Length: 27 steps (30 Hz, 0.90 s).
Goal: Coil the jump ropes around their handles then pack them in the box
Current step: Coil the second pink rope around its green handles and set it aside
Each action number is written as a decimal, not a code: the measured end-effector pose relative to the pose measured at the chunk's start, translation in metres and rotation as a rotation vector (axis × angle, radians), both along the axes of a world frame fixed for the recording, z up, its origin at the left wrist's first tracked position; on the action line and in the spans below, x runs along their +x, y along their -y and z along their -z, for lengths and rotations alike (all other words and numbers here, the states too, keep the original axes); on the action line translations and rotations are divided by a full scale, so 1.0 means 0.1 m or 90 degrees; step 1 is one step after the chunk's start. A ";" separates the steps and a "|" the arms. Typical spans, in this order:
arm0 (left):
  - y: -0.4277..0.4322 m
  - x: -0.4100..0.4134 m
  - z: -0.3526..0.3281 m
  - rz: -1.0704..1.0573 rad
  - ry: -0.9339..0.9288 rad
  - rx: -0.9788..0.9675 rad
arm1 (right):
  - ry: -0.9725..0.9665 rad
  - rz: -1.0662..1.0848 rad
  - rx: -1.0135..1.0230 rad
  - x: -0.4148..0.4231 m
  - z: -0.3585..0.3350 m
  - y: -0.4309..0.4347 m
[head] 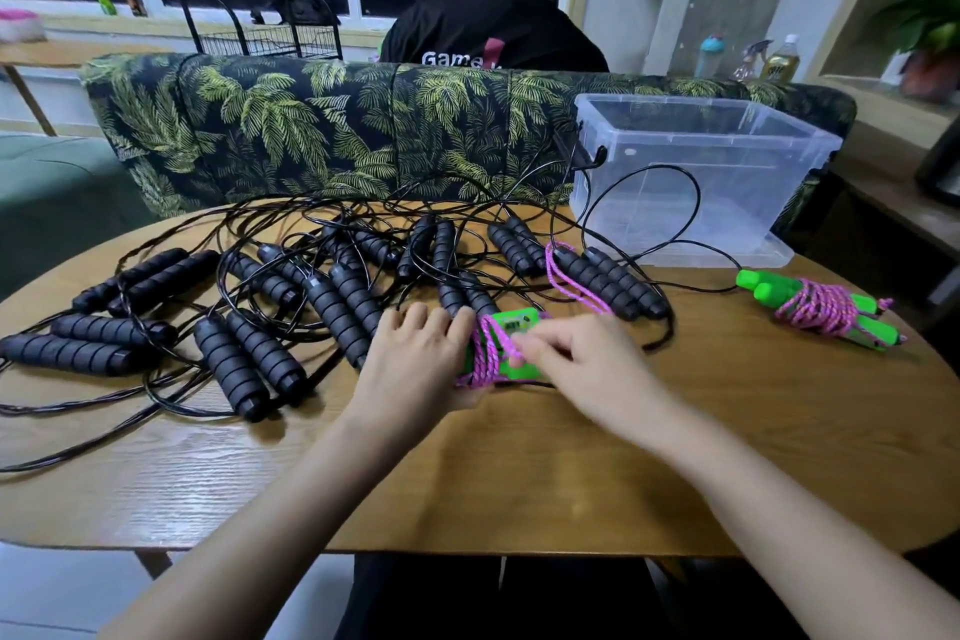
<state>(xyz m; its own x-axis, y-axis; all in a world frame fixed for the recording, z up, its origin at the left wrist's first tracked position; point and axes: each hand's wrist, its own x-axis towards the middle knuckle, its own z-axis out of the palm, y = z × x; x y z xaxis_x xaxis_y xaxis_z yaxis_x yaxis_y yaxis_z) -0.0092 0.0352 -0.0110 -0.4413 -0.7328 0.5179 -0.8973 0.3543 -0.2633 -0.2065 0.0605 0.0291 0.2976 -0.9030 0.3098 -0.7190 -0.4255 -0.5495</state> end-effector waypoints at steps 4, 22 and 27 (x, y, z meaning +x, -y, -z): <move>0.05 0.07 -0.09 -0.046 -0.089 0.057 | 0.090 0.001 0.057 -0.04 0.24 -0.16; -0.10 0.03 -0.38 0.212 -0.518 0.445 | 0.420 0.174 0.019 0.05 0.36 -0.02; -0.09 0.01 -0.41 0.223 -0.477 0.565 | -0.074 0.054 -0.407 -0.23 0.09 0.02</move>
<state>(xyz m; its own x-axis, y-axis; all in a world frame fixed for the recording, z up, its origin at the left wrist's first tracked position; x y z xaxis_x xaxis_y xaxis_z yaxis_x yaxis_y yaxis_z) -0.0078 0.0438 0.0302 -0.4930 -0.8633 0.1083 -0.5423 0.4022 0.7376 -0.2290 0.0590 0.0199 0.2976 -0.5735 0.7633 -0.8034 -0.5823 -0.1243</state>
